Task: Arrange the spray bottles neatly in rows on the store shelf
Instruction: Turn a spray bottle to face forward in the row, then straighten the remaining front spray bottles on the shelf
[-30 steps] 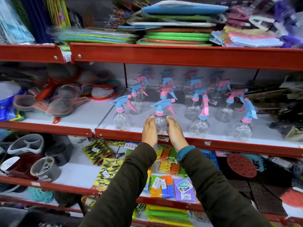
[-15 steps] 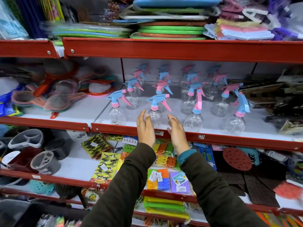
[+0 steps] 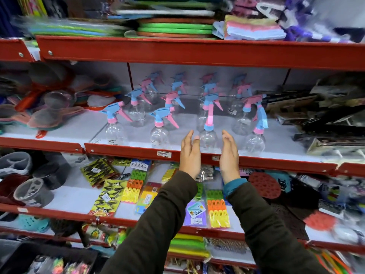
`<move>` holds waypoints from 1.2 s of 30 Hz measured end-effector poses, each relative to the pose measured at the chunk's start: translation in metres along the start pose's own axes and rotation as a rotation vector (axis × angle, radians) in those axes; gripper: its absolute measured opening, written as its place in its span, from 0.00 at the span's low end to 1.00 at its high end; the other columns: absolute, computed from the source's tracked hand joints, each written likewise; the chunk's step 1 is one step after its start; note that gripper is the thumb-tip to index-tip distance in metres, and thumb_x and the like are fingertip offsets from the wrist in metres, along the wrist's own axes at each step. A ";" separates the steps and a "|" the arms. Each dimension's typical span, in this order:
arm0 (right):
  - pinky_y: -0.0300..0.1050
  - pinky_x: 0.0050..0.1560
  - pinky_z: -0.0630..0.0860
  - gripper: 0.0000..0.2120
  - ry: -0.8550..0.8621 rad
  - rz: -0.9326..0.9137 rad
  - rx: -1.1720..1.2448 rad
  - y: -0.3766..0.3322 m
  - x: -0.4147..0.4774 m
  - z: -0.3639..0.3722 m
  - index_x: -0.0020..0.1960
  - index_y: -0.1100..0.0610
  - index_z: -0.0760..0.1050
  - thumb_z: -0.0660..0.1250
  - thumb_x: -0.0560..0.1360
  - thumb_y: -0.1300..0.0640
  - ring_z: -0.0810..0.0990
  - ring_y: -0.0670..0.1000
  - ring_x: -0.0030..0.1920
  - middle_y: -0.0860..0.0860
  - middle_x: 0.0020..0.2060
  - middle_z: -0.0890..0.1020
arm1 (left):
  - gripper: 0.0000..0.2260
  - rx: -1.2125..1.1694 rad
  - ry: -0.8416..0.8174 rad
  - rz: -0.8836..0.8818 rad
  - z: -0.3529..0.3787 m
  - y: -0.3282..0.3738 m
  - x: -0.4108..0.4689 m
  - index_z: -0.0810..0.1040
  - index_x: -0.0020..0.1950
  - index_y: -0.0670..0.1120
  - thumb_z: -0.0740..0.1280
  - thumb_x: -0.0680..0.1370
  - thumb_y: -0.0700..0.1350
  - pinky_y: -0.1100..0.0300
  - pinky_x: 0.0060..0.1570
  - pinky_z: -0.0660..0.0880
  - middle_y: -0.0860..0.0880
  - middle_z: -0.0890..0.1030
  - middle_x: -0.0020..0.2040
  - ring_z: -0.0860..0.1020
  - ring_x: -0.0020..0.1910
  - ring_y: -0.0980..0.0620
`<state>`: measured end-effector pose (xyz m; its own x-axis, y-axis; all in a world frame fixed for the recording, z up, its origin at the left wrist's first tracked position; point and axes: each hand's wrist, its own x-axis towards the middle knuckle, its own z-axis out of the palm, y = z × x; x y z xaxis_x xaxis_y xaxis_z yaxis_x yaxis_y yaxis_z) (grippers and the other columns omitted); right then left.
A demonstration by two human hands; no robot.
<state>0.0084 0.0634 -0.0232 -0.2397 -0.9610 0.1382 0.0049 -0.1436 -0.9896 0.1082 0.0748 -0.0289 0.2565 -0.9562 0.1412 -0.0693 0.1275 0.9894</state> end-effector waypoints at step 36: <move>0.53 0.78 0.60 0.24 -0.226 0.075 -0.103 0.011 0.021 -0.013 0.75 0.49 0.66 0.56 0.80 0.46 0.66 0.49 0.75 0.49 0.76 0.67 | 0.23 0.029 -0.049 -0.114 0.025 0.015 0.025 0.67 0.77 0.44 0.52 0.85 0.51 0.58 0.78 0.56 0.45 0.67 0.80 0.64 0.79 0.49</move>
<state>-0.0095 0.0446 -0.0319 -0.0195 -0.9981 0.0578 -0.0870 -0.0558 -0.9946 0.0892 0.0458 -0.0116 0.2168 -0.9759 0.0249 -0.0700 0.0099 0.9975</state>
